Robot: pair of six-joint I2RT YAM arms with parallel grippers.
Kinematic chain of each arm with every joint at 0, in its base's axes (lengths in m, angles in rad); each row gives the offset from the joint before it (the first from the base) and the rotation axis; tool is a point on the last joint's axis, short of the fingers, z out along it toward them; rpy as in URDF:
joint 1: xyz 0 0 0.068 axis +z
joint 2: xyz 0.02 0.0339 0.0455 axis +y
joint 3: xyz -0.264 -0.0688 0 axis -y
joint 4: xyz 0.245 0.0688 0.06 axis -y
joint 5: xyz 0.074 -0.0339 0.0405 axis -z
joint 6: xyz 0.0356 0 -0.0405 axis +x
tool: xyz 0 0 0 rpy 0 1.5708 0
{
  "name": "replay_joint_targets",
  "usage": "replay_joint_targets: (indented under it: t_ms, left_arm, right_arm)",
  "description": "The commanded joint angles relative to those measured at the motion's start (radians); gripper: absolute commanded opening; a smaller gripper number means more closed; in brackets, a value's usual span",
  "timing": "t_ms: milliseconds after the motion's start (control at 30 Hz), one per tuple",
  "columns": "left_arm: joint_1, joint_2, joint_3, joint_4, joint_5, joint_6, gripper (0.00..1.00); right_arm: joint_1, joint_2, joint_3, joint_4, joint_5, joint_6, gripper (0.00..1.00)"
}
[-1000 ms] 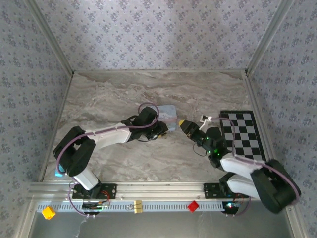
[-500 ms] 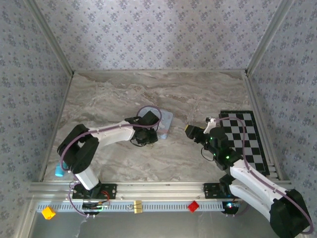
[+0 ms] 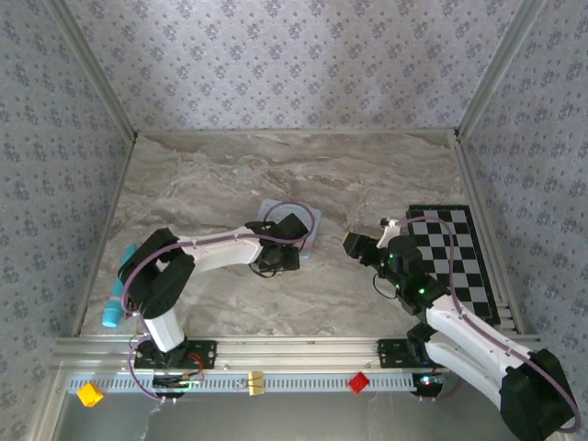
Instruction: Unlock a padlock with a key
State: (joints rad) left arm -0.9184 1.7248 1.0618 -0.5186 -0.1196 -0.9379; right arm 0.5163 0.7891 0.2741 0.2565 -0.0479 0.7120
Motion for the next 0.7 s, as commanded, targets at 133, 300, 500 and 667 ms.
replay_joint_targets:
  t_ms: [133,300,500,667]
  left_arm:
    - [-0.009,-0.279,-0.084,0.062,-0.009,0.113,0.68]
    - [0.032,-0.542,-0.161,0.026,-0.113,0.197,0.68]
    - [0.334,-0.639,-0.194,0.040,0.112,0.391,0.72]
    - [0.461,-0.548,-0.186,0.068,0.239,0.474,0.74]
  right_arm:
    - [-0.003,-0.011,0.033,-0.041,-0.003,-0.040,0.57]
    - [0.007,-0.010,0.039,-0.043,0.000,-0.042,0.56]
    - [0.059,0.032,0.045,0.014,-0.001,-0.015,0.56]
    - [0.183,0.105,0.070,0.052,0.052,-0.017,0.57]
